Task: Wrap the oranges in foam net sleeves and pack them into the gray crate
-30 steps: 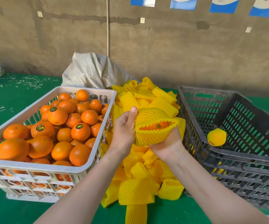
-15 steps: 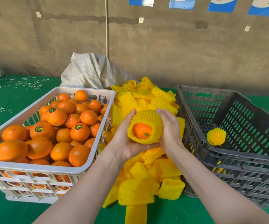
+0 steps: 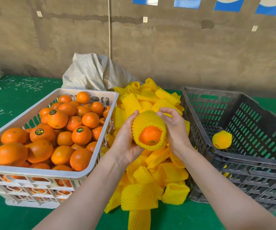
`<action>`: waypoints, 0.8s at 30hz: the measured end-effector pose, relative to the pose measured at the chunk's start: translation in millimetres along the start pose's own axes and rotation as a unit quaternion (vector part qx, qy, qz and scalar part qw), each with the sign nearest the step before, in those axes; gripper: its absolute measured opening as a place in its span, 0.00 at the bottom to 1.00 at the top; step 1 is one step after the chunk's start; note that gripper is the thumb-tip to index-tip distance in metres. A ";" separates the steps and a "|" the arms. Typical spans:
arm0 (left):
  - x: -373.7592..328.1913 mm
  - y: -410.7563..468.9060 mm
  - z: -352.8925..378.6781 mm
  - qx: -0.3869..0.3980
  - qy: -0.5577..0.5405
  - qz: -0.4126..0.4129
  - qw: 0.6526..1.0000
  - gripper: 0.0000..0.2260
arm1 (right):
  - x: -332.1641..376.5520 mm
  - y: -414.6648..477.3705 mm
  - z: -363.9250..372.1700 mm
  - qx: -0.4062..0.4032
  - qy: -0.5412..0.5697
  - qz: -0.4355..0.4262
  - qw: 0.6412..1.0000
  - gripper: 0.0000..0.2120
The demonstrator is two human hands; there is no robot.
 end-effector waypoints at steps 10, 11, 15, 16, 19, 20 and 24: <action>-22.9 -18.4 -8.9 -0.182 0.412 0.272 0.850 0.43 | -20.6 -17.2 8.5 0.009 0.042 0.120 0.992 0.23; -19.2 -16.1 -10.5 -0.159 0.385 0.224 0.881 0.41 | -17.0 -15.1 4.9 0.001 -0.002 0.081 0.997 0.22; -7.2 -7.4 -4.5 -0.050 0.247 0.096 0.963 0.29 | -10.0 -17.8 4.7 0.017 -0.090 -0.042 0.995 0.16; -9.1 -6.9 -4.0 -0.052 0.233 0.099 0.966 0.30 | -8.9 -19.6 6.3 0.025 -0.082 -0.051 0.995 0.15; -12.4 -6.4 -3.2 -0.050 0.209 0.106 0.971 0.31 | -7.2 -23.0 7.8 0.044 -0.046 -0.057 0.996 0.12; -13.1 -5.7 -4.9 -0.050 0.208 0.103 0.971 0.31 | -6.9 -23.0 7.5 0.052 -0.036 -0.053 0.997 0.11; -17.4 -7.4 -12.4 -0.077 0.225 0.099 0.966 0.48 | -6.4 -19.1 4.9 0.119 -0.048 0.036 0.991 0.16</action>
Point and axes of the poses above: each hand's wrist, its own y-axis towards the middle knuckle, its own z-axis out of the palm, x = y × z, the point moved 6 cm from there along y, towards the middle knuckle, and after that the axes turned 8 degrees about y, right-handed, at the moved point
